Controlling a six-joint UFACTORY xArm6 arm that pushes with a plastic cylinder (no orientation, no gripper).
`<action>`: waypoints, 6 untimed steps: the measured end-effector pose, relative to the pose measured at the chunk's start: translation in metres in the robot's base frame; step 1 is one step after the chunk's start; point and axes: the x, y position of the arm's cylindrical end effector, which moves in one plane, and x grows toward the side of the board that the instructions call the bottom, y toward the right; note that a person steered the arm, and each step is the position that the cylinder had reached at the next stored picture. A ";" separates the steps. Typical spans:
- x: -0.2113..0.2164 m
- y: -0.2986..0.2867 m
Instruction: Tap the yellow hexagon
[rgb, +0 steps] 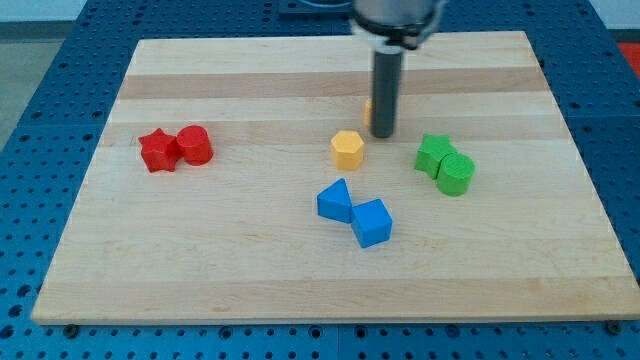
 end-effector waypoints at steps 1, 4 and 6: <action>0.002 0.007; 0.003 -0.081; 0.031 -0.120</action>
